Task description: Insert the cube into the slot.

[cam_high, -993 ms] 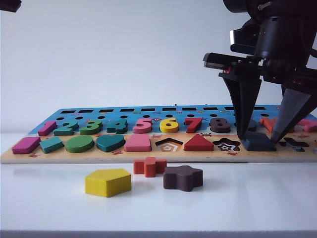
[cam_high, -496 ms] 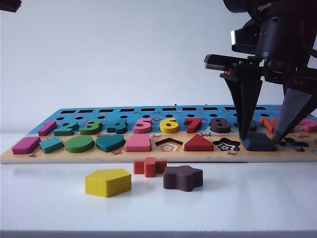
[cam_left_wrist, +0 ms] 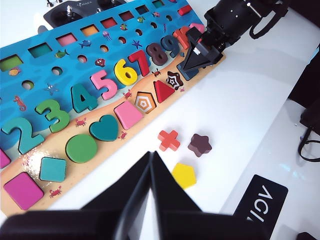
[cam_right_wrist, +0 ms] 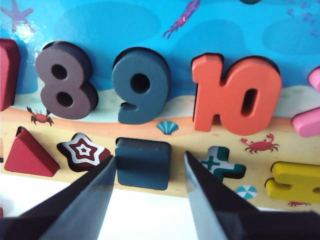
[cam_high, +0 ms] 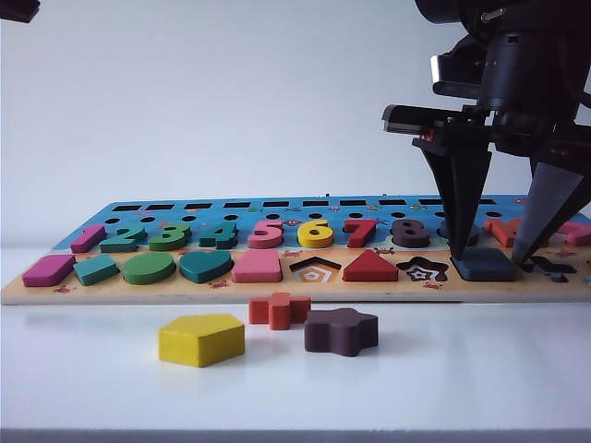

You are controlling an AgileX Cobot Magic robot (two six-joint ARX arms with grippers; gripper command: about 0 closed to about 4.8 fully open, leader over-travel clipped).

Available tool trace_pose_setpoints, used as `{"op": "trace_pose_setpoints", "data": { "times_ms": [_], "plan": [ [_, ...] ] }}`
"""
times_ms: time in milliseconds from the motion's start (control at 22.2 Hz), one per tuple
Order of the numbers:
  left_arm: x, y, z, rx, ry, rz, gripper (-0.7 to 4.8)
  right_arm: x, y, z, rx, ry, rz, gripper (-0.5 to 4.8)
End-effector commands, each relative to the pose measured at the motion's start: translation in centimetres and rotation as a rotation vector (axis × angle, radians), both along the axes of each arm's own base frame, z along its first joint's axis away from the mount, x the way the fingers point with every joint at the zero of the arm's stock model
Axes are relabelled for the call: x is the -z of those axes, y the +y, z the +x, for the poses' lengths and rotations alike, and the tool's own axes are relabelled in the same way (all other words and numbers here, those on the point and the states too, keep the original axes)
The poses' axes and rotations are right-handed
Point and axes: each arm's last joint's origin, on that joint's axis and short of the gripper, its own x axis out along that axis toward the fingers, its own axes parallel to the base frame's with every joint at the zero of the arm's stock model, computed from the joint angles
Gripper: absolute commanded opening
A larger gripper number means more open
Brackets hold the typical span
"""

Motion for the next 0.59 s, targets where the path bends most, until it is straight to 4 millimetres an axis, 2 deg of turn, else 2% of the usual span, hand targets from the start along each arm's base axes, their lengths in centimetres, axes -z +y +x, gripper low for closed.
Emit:
{"op": "trace_pose_setpoints", "data": {
  "times_ms": [45,135,316,587],
  "plan": [
    [-0.2,0.0,0.0,0.006,-0.014,-0.008,0.07,-0.1,0.0,0.1,0.009,-0.026,-0.007,2.52],
    [-0.2,0.0,0.0,0.006,-0.014,-0.008,0.07,-0.3,0.1,0.2,0.009,-0.044,0.009,2.52],
    [-0.2,0.0,0.0,0.006,-0.014,-0.008,0.07,-2.1,0.0,0.0,0.010,-0.151,0.082,2.57],
    [-0.2,0.0,0.0,0.006,-0.014,-0.008,0.07,-5.0,-1.8,-1.6,-0.046,-0.260,0.114,2.61]
  ]
}}
